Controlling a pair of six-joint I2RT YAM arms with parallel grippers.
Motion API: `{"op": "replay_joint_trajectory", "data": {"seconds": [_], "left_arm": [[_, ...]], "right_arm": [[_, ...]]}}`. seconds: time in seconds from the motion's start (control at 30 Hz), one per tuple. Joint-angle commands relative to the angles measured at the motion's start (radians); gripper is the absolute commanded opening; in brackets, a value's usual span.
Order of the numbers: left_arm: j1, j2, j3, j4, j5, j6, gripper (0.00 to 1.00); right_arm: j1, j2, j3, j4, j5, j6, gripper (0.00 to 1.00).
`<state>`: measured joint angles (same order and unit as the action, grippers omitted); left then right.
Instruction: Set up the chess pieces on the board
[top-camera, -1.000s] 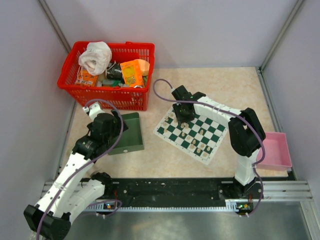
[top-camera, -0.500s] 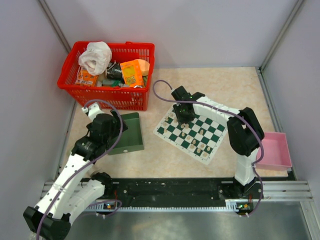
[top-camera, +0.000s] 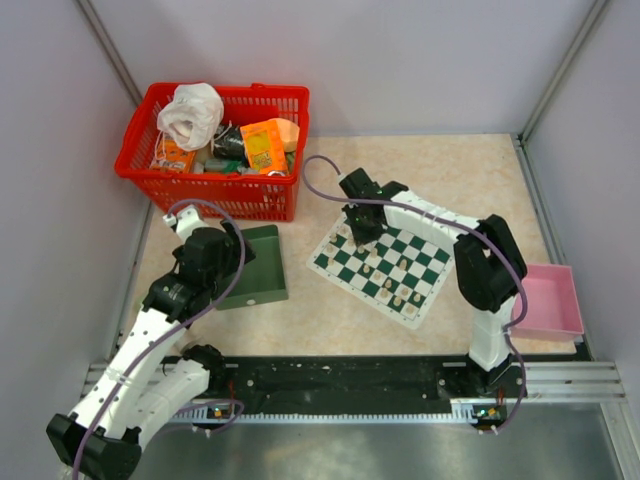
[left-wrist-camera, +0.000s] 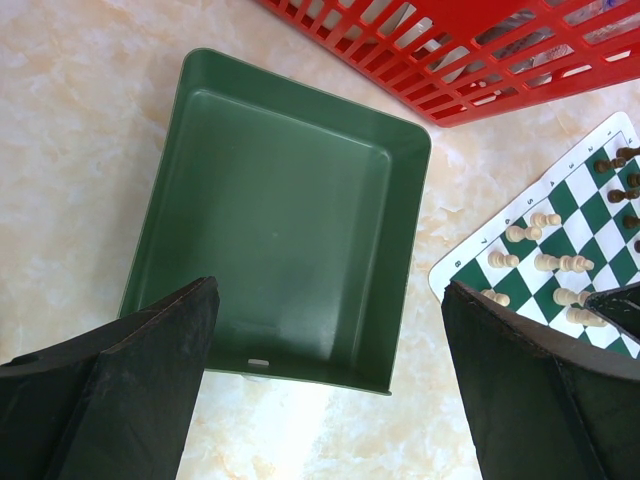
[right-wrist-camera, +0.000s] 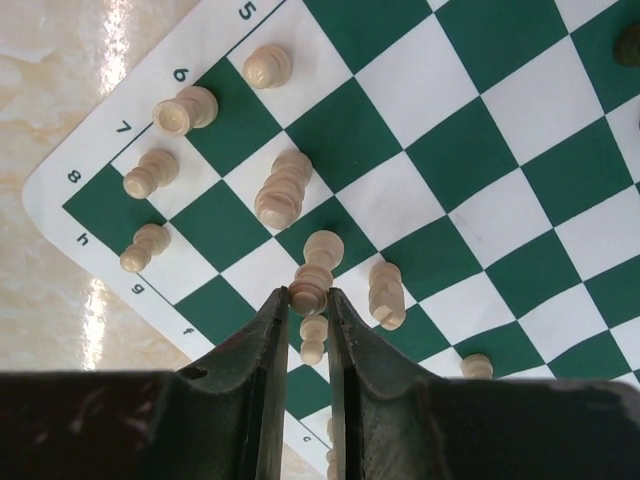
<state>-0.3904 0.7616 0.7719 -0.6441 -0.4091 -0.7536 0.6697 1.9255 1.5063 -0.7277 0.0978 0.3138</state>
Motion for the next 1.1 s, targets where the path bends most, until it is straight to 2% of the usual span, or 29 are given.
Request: {"op": "replay_joint_trajectory", "data": {"seconds": [0.0,0.13,0.33,0.5,0.7,1.07], "left_arm": [[0.004,-0.008,-0.005,0.02,-0.011,-0.001,0.99],[0.004,-0.011,-0.005,0.021,-0.01,-0.003,0.99],[0.005,-0.008,-0.009,0.037,-0.008,-0.01,0.99],[0.005,0.007,-0.011,0.06,0.01,-0.012,0.99],[0.004,0.03,-0.016,0.078,0.044,-0.016,0.99],[0.007,0.022,-0.014,0.075,0.044,-0.021,0.99]], "right_arm": [[0.021,-0.039,0.045,-0.007,-0.007,-0.004,0.17],[0.028,-0.124,0.002,-0.018,-0.024,0.011,0.16],[0.059,-0.289,-0.155,-0.018,-0.058,0.067,0.17],[0.096,-0.365,-0.276,-0.01,-0.072,0.117,0.17],[0.108,-0.387,-0.386,0.031,-0.067,0.153,0.17],[0.11,-0.375,-0.463,0.155,-0.035,0.188,0.17]]}}
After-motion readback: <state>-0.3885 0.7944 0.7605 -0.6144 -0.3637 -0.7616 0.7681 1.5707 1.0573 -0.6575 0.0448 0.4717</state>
